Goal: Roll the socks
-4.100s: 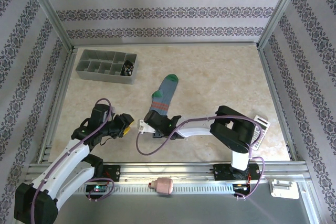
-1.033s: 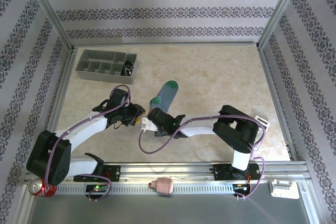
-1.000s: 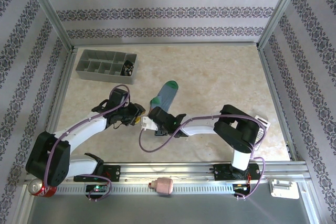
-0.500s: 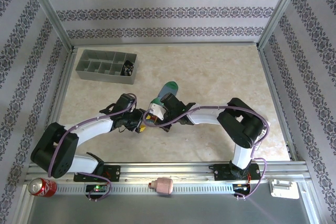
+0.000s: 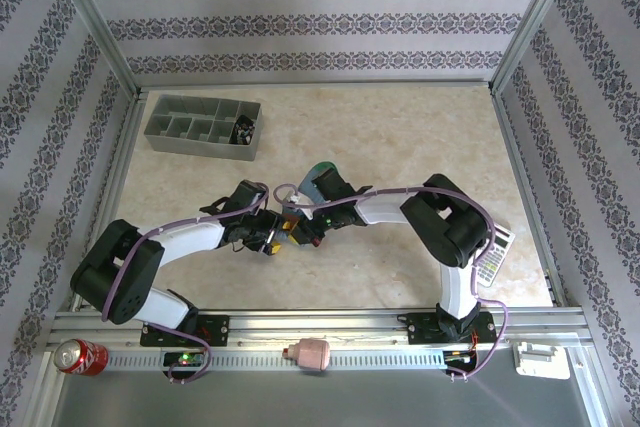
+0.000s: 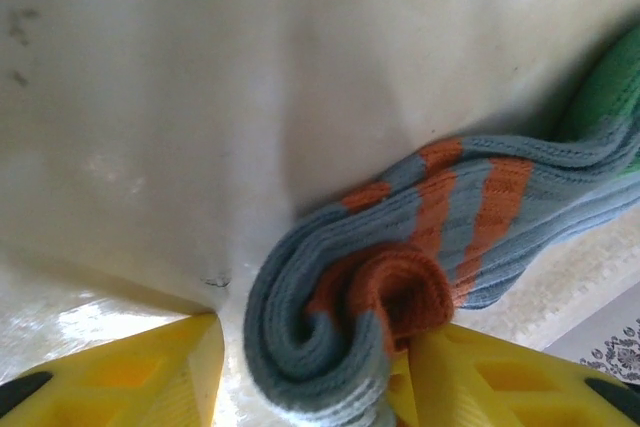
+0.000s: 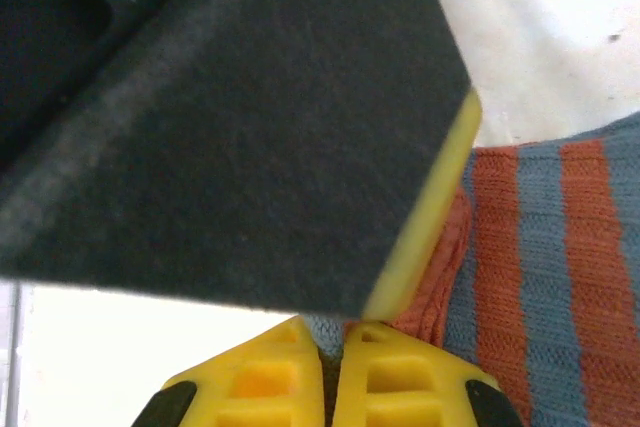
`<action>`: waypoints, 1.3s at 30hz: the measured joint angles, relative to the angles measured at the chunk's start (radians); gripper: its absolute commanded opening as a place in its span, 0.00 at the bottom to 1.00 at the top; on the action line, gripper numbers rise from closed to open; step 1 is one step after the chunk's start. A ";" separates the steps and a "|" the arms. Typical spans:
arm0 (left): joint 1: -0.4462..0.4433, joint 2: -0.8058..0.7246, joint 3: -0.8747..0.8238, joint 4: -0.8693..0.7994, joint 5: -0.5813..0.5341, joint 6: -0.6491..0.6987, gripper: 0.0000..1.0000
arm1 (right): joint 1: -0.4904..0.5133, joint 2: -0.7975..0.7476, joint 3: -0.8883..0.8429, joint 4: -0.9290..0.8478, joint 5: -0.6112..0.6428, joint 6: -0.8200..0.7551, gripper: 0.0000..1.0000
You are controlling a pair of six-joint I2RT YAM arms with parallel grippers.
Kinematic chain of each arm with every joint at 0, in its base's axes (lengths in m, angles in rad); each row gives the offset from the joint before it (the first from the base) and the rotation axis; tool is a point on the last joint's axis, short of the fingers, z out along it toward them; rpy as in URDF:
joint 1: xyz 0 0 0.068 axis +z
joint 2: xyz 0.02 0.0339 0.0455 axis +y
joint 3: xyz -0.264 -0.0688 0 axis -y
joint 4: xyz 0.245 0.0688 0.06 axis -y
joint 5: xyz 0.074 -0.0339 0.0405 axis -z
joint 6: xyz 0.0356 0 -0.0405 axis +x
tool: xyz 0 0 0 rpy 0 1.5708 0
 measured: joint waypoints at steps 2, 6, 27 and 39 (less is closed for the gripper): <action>-0.001 0.005 0.000 -0.003 0.000 -0.010 0.36 | -0.007 0.013 0.003 0.007 -0.039 0.018 0.00; -0.010 0.016 0.008 -0.011 -0.005 -0.027 0.06 | -0.019 0.030 0.006 0.011 -0.093 0.047 0.00; -0.026 0.107 0.232 -0.428 -0.021 -0.069 0.00 | 0.317 -0.427 -0.318 0.124 0.669 -0.256 0.57; -0.011 0.135 0.256 -0.449 0.001 -0.066 0.00 | 0.372 -0.211 -0.195 0.145 0.905 -0.338 0.42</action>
